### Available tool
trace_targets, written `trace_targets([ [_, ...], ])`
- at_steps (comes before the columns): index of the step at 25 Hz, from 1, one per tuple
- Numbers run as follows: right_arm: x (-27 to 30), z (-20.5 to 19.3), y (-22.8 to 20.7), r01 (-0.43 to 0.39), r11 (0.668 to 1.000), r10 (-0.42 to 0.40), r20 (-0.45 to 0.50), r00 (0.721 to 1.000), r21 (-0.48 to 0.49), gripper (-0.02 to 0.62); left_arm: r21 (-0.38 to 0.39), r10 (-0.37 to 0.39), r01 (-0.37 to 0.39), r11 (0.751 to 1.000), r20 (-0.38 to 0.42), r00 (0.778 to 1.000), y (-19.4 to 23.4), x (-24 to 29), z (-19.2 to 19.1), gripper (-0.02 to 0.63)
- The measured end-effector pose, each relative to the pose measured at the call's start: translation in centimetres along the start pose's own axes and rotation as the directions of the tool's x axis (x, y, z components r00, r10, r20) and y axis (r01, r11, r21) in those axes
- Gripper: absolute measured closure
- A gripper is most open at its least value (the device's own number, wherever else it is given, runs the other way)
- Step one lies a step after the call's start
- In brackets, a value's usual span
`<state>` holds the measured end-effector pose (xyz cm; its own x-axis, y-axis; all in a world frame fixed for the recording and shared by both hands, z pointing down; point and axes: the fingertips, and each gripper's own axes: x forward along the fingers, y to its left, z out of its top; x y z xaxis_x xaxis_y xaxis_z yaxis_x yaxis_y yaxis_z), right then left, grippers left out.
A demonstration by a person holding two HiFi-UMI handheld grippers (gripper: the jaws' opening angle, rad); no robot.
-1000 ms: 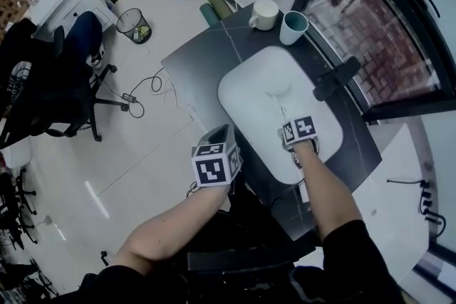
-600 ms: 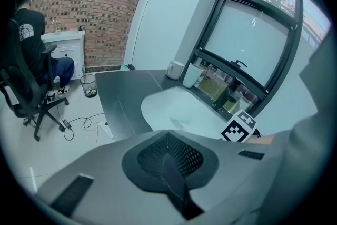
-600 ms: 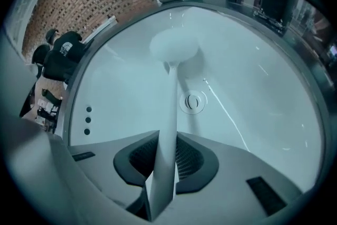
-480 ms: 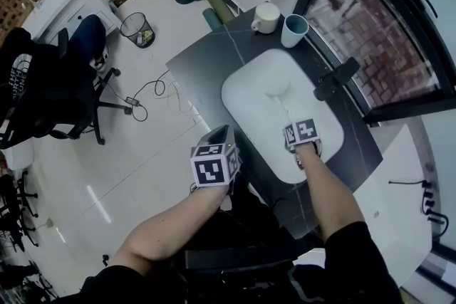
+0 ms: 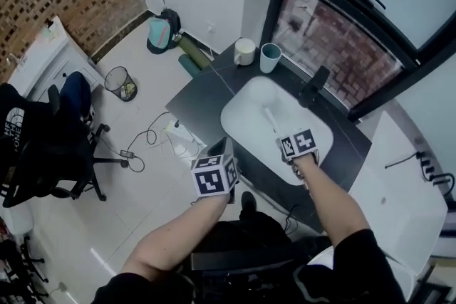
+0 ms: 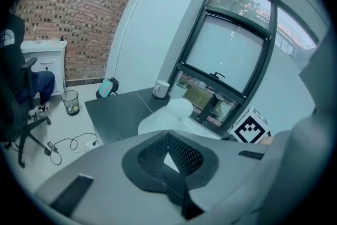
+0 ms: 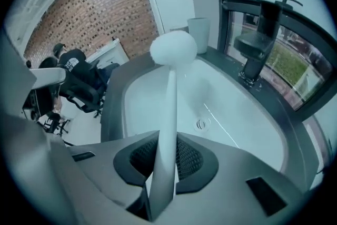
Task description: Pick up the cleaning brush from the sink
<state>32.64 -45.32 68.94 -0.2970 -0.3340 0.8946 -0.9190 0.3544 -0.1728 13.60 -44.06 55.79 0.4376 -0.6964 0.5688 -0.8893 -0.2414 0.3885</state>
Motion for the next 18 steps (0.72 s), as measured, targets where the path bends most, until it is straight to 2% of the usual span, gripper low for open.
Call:
trace_targets([
  [2, -1.8, 1.2, 4.4, 0.01, 1.0, -0.011, 0.062, 0.998, 0.023, 0.566, 0.057, -0.05, 0.049, 0.997, 0.017, 0.999, 2.6, -3.2, 1.1, 0.615],
  [5, -4.9, 3.6, 10.1, 0.029, 0.996, -0.043, 0.185, 0.982, 0.079, 0.566, 0.179, -0.122, 0.111, 0.978, 0.052, 0.991, 6.4, -7.1, 3.2, 0.615],
  [8, -8.5, 5.4, 14.4, 0.04, 0.987, -0.088, 0.314, 0.945, 0.155, 0.566, 0.252, -0.184, 0.16, 0.955, 0.074, 0.98, 8.8, -9.5, 4.9, 0.615],
  [11, -13.0, 4.7, 17.5, 0.054, 0.979, -0.132, 0.406, 0.904, 0.198, 0.566, 0.309, -0.247, 0.203, 0.929, 0.11, 0.963, 7.9, -12.6, 5.8, 0.615],
  [14, -18.7, 2.1, 19.9, 0.072, 0.972, -0.173, 0.479, 0.861, 0.222, 0.565, 0.391, -0.346, 0.267, 0.881, 0.147, 0.927, 4.3, -17.1, 5.8, 0.615],
  [18, -26.6, -1.9, 23.5, 0.137, 0.96, -0.257, 0.576, 0.776, 0.244, 0.565, 0.498, -0.495, 0.357, 0.79, 0.174, 0.851, 0.1, -24.8, 4.7, 0.615],
])
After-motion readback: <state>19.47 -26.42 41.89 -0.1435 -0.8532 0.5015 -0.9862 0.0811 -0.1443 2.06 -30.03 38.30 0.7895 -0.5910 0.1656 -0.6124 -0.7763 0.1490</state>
